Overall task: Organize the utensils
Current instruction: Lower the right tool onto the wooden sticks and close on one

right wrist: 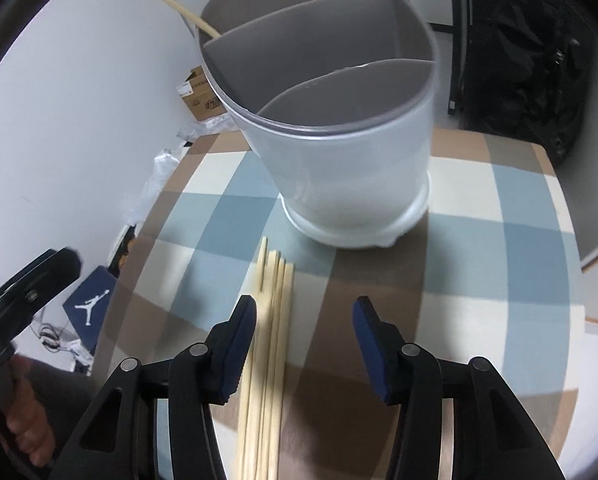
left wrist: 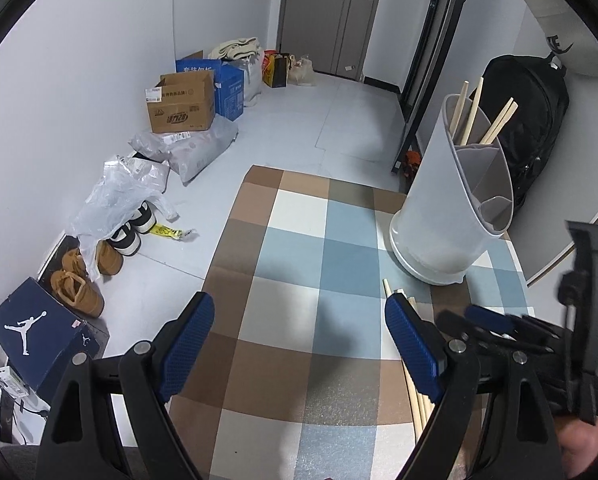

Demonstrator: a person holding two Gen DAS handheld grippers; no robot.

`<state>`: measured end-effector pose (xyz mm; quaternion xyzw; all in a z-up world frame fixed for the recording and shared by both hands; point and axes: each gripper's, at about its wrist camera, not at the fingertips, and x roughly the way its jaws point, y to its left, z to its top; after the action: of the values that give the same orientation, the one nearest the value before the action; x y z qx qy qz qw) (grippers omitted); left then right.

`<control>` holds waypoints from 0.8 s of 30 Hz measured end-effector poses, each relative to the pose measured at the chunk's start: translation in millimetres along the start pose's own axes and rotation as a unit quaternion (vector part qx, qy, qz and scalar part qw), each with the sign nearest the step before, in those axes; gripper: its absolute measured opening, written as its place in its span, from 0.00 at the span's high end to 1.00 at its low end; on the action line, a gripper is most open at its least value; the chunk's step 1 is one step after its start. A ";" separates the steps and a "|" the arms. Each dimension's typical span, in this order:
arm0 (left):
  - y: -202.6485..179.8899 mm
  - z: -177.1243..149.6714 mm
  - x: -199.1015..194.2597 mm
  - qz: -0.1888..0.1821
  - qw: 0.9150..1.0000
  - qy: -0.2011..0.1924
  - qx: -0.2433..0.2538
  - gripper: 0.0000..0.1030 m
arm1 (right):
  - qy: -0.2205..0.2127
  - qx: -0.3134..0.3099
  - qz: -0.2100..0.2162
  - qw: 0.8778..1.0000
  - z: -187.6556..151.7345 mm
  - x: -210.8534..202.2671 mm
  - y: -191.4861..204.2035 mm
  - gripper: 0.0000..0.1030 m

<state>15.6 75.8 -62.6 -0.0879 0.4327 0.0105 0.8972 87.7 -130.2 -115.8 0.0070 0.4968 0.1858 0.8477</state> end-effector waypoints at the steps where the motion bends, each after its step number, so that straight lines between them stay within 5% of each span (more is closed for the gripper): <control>1: 0.7 -0.1 0.0 0.001 1.000 0.001 0.001 0.18 | 0.003 -0.003 -0.003 1.000 1.9 4.0 2.0 0.60; 6: 4.4 -0.8 -0.1 -0.004 1.000 0.008 0.003 0.18 | 0.021 -0.024 -0.020 0.999 6.3 21.3 9.2 0.70; 24: 16.9 3.7 2.5 -0.007 1.000 0.012 -0.010 0.18 | 0.026 -0.051 -0.064 0.996 8.7 28.8 18.5 0.81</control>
<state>18.4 92.9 -64.8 -0.1006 0.4425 0.0073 0.8911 101.9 -102.2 -132.0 -0.0731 0.5079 0.1561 0.8440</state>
